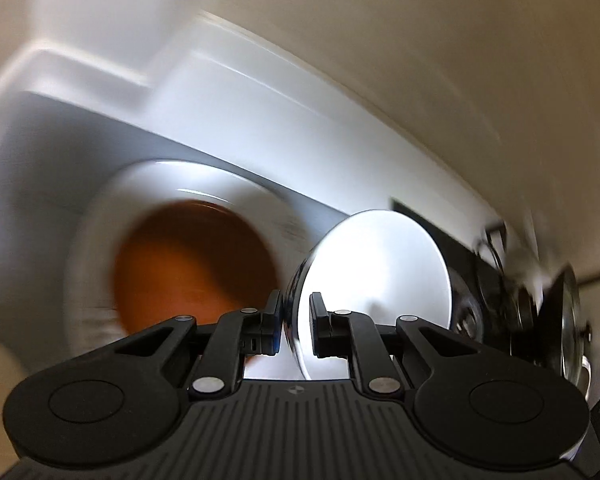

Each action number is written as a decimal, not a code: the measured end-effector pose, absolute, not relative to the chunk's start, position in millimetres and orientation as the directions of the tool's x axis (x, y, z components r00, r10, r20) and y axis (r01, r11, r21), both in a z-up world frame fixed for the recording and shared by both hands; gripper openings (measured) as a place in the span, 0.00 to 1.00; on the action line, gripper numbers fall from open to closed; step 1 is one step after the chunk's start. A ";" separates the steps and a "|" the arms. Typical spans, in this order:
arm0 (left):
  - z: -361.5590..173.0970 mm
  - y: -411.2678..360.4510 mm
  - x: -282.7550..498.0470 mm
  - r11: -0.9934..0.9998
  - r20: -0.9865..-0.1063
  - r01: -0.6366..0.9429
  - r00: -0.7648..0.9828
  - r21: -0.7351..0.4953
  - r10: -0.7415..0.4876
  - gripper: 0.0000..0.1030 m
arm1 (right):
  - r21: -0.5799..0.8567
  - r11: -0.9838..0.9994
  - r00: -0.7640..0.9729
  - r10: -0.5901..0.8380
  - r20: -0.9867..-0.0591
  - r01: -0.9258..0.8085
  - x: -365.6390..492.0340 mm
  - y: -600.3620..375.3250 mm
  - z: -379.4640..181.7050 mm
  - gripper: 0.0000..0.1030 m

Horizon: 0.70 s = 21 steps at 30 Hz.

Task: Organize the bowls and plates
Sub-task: 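Carry the white bowl toward the light-blue bowl beside the stove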

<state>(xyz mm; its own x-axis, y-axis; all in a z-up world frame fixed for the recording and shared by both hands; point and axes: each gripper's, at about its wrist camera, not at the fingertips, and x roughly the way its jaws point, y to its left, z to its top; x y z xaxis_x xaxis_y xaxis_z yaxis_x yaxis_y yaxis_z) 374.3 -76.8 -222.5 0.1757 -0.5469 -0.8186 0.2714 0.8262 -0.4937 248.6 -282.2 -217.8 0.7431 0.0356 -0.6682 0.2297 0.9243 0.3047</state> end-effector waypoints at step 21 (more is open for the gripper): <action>-260.9 -199.1 363.9 0.847 -0.921 0.424 0.069 -0.322 -0.385 0.14 | 0.376 0.854 0.728 -0.004 -0.686 0.360 220.0 -366.6 -277.6 0.15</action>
